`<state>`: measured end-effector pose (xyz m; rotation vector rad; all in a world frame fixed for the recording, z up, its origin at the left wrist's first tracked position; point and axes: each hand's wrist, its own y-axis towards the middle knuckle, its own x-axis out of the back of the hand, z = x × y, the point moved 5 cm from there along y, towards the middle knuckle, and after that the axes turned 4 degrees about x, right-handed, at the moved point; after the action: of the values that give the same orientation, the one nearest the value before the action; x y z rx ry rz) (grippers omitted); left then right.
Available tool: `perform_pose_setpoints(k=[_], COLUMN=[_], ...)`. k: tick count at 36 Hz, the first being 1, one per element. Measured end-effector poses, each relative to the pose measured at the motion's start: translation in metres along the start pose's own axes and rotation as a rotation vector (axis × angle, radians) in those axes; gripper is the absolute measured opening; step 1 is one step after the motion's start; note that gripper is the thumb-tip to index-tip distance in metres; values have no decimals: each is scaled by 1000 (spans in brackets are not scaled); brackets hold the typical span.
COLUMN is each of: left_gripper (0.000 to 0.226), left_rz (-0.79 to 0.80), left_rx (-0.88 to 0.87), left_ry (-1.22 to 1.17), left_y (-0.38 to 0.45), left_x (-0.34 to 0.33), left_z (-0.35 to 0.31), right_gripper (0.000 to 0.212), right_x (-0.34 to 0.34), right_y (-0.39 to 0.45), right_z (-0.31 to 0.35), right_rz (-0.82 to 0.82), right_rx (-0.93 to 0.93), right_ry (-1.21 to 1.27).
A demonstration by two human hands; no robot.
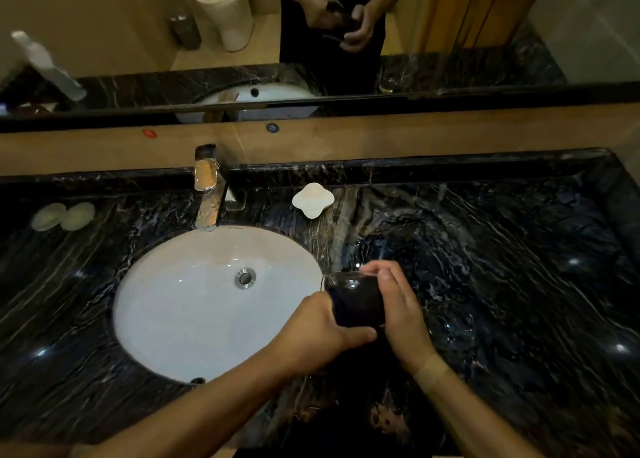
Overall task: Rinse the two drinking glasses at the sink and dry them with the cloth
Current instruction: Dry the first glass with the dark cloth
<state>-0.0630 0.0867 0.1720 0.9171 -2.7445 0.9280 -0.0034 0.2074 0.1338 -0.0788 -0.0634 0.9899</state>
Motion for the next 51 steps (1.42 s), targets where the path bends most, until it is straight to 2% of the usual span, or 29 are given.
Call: perform_pose_setpoints(k=[2,4,6,8,10,12,14,17,18,20,22,25,28,30,31,32,33,35,37,40,42,44,46,48,49,51], left_gripper=[31,30,35,37,34,36,41,30,29,26,20,32,43,48,42,34,35,37,26,30,32,31,25,20,16,25], left_rz=[-64,-129,-153,-73,-34,-52,-55,-147,-142,-41,46,48,-39,-129,-195,-265,-280,-194,-139,-98,-68,-66,-130,-69,-16,40], left_rx=[-70,-227,-477,-673,-847,-936,-884,-554,-407,-171,-86,-53,-92,-158,-254,-424,-562,-737,-922,-1045,-1008,-784,-459,-149,-68,-4], left_ry=[347,721,882,986,1116,1193,1108,786,636,185,-113,-174,49,378,589,745,841,932,1073,1258,1216,1061,742,239,29,-180], left_y=[-2,-3,-5,-6,-7,-5,-1,8,11,14,12,9,11,11,8,5,1,-4,-4,-2,2,7,13,18,18,16], left_x=[-3,-6,-9,-14,-15,-11,-6,5,9,12,10,8,4,3,2,0,-2,-7,-9,-7,-6,-3,7,11,9,8], left_z=[0,1,3,12,20,22,19,9,7,5,-4,-6,-2,1,-1,-6,-8,-5,4,15,18,14,5,4,2,-4], right_gripper=[30,35,43,46,47,51,56,59,52,40,37,29,23,24,28,31,34,42,45,47,51,58,57,49,48,43], right_x=[-1,0,2,4,7,7,3,-2,-3,-3,-3,0,0,0,1,3,5,7,10,10,8,4,2,1,2,3], right_y=[-2,-5,-9,-11,-12,-12,-8,-2,-2,-4,-4,2,6,5,4,3,1,-3,-7,-10,-9,-6,-4,-5,-5,-4], right_z=[-3,-10,-15,-17,-17,-14,-10,-9,-9,-7,-2,3,6,7,3,0,-5,-11,-15,-15,-11,-7,-9,-11,-11,-8], right_rz=[0,42,140,267,373,435,450,355,315,252,195,109,23,8,22,47,81,187,301,433,472,445,342,267,244,200], right_rx=[-196,-472,-660,-776,-849,-867,-796,-527,-419,-231,-102,33,-19,-126,-218,-330,-440,-635,-786,-871,-812,-655,-451,-266,-187,-51], right_ry=[53,178,219,176,85,56,126,327,359,319,230,73,74,70,63,75,104,163,144,99,141,208,280,280,254,152])
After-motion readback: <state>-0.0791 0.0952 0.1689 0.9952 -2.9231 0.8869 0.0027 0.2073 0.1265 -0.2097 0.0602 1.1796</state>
